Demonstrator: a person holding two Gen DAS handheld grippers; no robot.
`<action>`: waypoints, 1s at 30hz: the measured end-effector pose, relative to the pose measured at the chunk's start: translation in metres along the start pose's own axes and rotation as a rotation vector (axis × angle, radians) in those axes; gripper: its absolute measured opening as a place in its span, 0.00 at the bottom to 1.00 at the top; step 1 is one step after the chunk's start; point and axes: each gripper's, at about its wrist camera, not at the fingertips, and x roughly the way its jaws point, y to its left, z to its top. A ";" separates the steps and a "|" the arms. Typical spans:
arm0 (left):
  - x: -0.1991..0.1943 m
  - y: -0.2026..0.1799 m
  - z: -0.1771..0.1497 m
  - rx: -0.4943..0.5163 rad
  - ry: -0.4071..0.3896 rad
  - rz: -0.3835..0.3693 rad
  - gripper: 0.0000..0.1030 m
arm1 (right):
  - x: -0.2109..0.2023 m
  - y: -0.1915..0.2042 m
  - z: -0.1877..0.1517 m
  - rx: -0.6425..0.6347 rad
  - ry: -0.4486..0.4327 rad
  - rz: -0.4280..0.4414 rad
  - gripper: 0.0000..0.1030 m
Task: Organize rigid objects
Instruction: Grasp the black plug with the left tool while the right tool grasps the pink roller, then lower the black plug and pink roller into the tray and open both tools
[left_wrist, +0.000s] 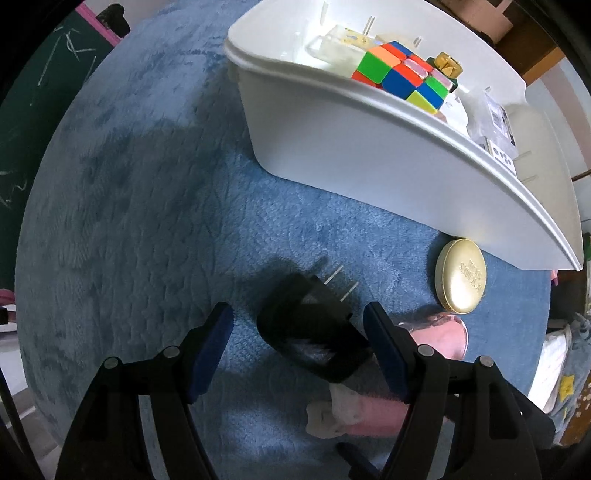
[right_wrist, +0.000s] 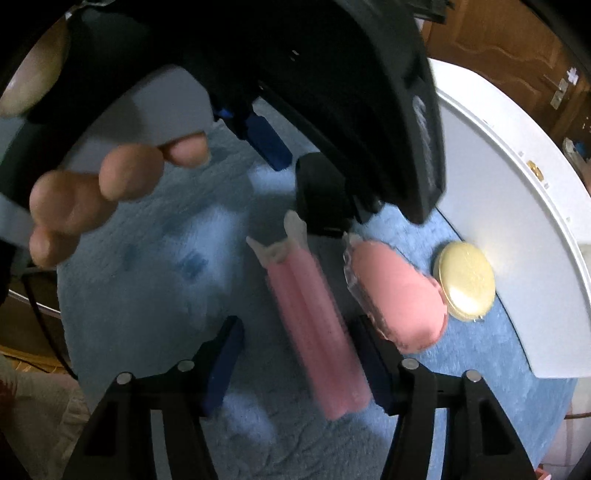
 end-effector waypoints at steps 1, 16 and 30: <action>0.000 0.000 -0.002 0.004 -0.007 0.001 0.72 | -0.001 0.002 0.000 -0.002 -0.002 0.002 0.50; -0.058 0.013 -0.031 0.011 -0.115 -0.023 0.49 | -0.044 -0.009 -0.018 0.192 -0.035 0.046 0.27; -0.184 -0.013 0.008 0.103 -0.329 -0.068 0.49 | -0.168 -0.083 -0.006 0.439 -0.260 -0.001 0.27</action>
